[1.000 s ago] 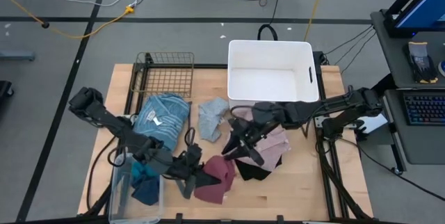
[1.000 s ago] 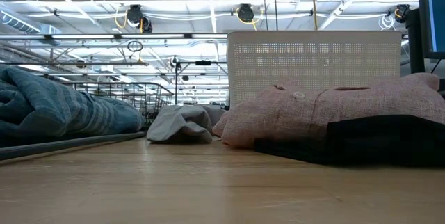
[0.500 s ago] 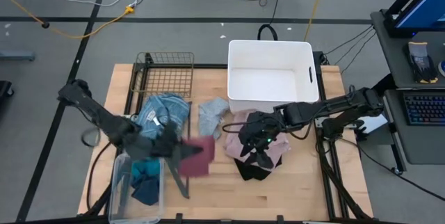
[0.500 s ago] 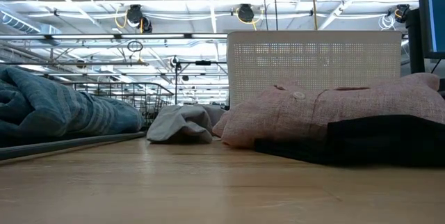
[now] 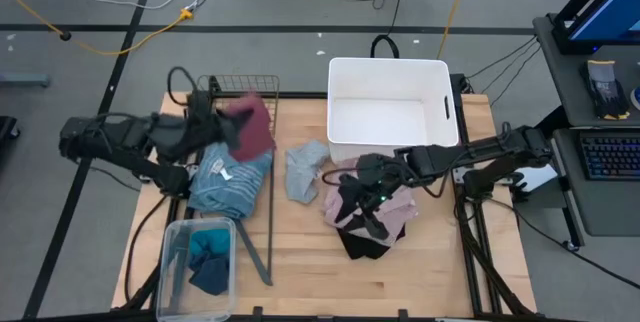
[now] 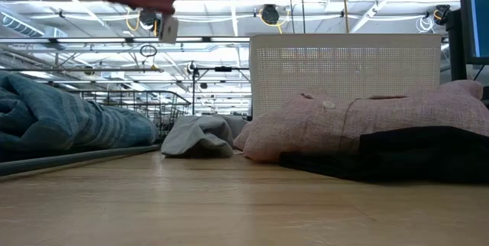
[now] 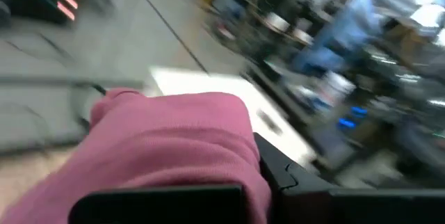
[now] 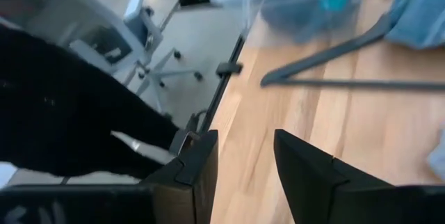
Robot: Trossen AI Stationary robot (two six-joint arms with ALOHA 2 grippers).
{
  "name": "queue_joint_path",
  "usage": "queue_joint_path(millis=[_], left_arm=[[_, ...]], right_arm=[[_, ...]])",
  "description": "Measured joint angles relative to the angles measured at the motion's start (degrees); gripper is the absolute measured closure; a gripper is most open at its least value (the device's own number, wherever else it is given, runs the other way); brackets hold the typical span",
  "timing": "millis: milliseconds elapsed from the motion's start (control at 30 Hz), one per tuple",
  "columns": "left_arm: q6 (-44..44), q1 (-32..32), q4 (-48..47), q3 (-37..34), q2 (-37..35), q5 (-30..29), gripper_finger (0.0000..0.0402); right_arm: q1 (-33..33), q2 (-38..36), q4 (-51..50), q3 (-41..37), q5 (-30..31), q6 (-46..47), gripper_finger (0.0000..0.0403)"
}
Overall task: Pick & Place Cloths
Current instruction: Put the pink shorts into the black wire basket
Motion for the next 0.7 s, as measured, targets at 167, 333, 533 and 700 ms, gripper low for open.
queue_joint_path(millis=[167, 333, 533, 700], left_arm=[[10.83, 8.58, -0.05, 0.00, 1.14, -5.67, 0.0401], [16.72, 17.24, -0.39, 0.00, 4.22, -6.42, 0.0401], [21.68, 28.34, -2.04, 0.00, 9.77, 2.26, 0.0401], [23.35, 37.91, -5.53, 0.00, 14.35, 11.38, 0.0401]], right_arm=[[-2.67, 0.00, 3.32, 0.00, -0.02, 0.00, 0.0271], [-5.15, 0.00, 3.49, 0.00, 0.00, 0.00, 0.0271], [-6.63, 0.00, 3.47, 0.00, 0.00, 1.16, 0.0271], [-6.68, 0.00, 3.46, 0.00, 0.00, 1.97, 0.0271]])
